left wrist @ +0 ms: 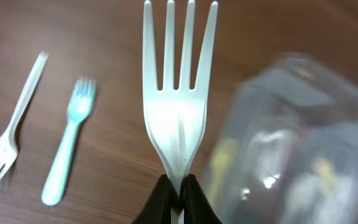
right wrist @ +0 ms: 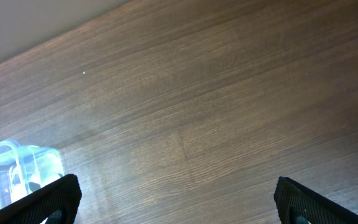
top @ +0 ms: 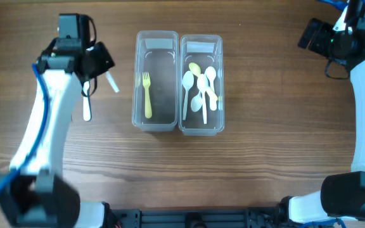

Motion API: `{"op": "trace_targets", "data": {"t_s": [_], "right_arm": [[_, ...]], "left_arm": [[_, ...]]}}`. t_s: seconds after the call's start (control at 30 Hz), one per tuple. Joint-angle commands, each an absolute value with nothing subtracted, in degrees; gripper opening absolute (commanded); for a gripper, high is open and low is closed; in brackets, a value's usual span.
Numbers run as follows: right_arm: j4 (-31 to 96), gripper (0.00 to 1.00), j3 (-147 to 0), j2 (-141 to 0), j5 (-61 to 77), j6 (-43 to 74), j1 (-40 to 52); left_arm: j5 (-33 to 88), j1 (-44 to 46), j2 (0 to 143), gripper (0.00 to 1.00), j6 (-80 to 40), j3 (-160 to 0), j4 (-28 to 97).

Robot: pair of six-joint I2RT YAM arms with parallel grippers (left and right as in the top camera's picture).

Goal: Pack container
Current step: 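Return the left gripper to the forks and grasp a white fork, then place the white fork into the left container and release it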

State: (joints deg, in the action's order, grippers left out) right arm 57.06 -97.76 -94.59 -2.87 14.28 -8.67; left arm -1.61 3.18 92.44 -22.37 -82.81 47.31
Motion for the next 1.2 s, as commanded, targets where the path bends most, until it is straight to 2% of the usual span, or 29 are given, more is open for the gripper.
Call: {"op": "trace_targets", "data": {"t_s": [0.0, 0.17, 0.43, 0.53, 0.6, 0.63, 0.83, 0.9, 0.93, 1.0, 1.03, 1.1, 1.17], "right_arm": [[57.1, 1.0, -98.1, -94.8, -3.6, 15.0, -8.6], [57.1, 1.0, -98.1, -94.8, -3.6, 15.0, -8.6], [57.1, 1.0, -98.1, -94.8, -3.6, 15.0, -8.6], [57.1, 1.0, -98.1, -94.8, -3.6, 15.0, -8.6], [57.1, 1.0, -98.1, -94.8, -3.6, 15.0, -8.6], [57.1, 1.0, -98.1, -94.8, -3.6, 15.0, -8.6], [57.1, 1.0, -98.1, -94.8, -3.6, 15.0, -8.6], [57.1, 1.0, -98.1, -94.8, -3.6, 15.0, -8.6], [57.1, 1.0, -98.1, -94.8, -3.6, 15.0, -8.6], [57.1, 1.0, -98.1, -94.8, -3.6, 15.0, -8.6], [57.1, 1.0, -98.1, -94.8, -3.6, 15.0, -8.6], [57.1, 1.0, -98.1, -94.8, -3.6, 15.0, -8.6], [57.1, 1.0, -98.1, -94.8, -3.6, 15.0, -8.6]], "left_arm": [[-1.1, 11.2, 88.3, 0.04, -13.5, -83.4, 47.5], [-1.6, 19.9, 91.4, 0.04, -10.6, -82.0, 47.5], [-2.4, 21.1, 106.3, 0.09, -10.7, -81.6, 46.9], [-2.4, 21.1, 110.7, 0.17, -10.7, -81.6, 46.1], [-2.4, 21.1, 111.0, 0.37, -10.7, -81.6, 46.1], [-2.4, 21.1, 110.8, 0.41, -10.7, -81.7, 46.1], [-5.4, 21.1, 103.8, 0.43, -10.7, -81.8, 46.6], [-11.6, 21.1, 99.1, 0.6, -10.7, -81.8, 47.1], [-14.9, 21.1, 97.2, 0.63, -10.7, -81.8, 47.7], [-21.4, 20.9, 93.0, 0.64, -10.7, -81.8, 49.5], [-23.7, 20.6, 91.2, 0.67, -10.7, -81.8, 50.5], [-25.9, 19.2, 89.0, 0.7, -10.7, -81.8, 52.4], [-25.8, 16.5, 88.1, 0.69, -10.9, -81.8, 54.1]]}}
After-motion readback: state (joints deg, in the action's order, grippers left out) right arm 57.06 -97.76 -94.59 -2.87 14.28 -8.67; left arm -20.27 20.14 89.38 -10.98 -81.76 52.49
